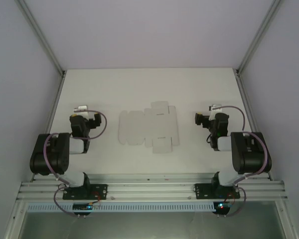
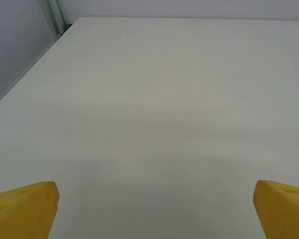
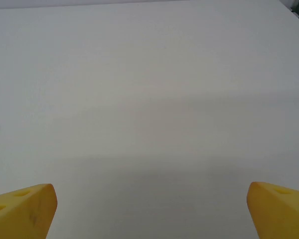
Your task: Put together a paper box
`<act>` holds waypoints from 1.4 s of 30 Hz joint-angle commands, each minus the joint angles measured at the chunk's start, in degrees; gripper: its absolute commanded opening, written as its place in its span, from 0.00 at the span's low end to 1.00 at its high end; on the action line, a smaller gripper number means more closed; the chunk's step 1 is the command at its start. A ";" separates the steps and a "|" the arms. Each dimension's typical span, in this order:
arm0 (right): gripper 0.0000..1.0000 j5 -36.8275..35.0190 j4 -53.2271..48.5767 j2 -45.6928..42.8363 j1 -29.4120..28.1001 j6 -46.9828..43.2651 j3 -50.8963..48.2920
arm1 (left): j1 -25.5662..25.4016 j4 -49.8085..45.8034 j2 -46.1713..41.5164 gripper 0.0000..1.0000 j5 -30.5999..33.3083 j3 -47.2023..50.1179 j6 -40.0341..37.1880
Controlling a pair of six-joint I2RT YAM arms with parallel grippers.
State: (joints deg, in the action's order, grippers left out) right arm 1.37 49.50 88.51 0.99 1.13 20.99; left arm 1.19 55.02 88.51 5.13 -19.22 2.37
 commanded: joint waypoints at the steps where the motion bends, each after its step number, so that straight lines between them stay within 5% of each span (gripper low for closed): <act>1: 0.99 0.48 -0.19 0.17 -0.20 0.89 0.67 | 0.46 0.08 -0.27 0.99 -1.22 -0.82 -0.48; 31: 1.00 1.59 0.87 0.04 0.58 1.53 0.04 | 0.74 -0.81 -0.48 1.00 -3.29 -1.67 -1.11; 37: 1.00 -1.33 -5.68 -6.57 0.65 1.15 1.26 | 0.83 -25.98 -11.85 1.00 -0.45 -9.56 1.38; 42: 1.00 -4.01 -25.85 -14.35 -1.13 1.44 9.46 | 0.51 -42.73 -18.74 1.00 -4.94 -14.44 11.35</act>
State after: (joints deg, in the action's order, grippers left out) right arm 0.40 35.86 78.02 0.82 2.15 25.19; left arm 1.50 26.41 72.66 3.40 -31.46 6.98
